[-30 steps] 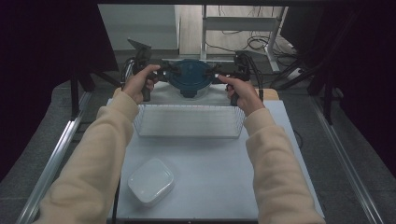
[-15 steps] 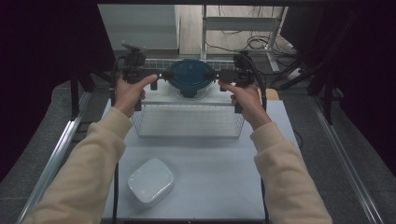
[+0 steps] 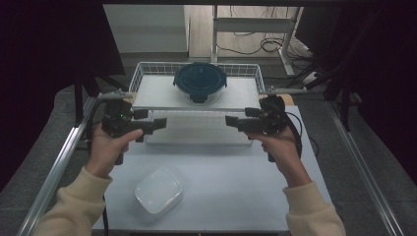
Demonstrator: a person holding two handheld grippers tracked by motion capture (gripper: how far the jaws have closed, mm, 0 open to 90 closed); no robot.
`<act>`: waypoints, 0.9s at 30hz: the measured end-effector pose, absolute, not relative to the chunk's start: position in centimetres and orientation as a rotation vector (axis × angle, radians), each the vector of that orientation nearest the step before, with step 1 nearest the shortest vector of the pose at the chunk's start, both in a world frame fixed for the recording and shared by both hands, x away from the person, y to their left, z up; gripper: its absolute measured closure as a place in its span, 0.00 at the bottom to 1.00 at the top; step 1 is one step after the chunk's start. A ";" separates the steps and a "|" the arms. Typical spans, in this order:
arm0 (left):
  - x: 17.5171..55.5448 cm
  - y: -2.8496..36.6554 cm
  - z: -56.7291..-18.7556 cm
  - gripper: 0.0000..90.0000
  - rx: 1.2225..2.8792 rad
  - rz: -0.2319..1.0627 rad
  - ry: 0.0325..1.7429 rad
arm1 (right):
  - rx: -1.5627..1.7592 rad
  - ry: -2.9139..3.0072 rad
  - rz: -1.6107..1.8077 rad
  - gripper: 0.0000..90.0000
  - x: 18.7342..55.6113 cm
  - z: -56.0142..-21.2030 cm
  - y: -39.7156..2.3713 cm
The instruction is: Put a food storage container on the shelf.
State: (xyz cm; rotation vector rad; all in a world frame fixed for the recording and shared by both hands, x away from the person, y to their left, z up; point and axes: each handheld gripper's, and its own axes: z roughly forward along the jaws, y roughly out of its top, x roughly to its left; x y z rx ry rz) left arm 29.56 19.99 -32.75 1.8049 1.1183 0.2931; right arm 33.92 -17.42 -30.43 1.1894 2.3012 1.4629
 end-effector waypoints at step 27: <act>22.3 20.8 -42.3 0.25 1.872 0.276 1.174 | 1.215 2.376 1.329 0.21 25.9 -42.3 -21.3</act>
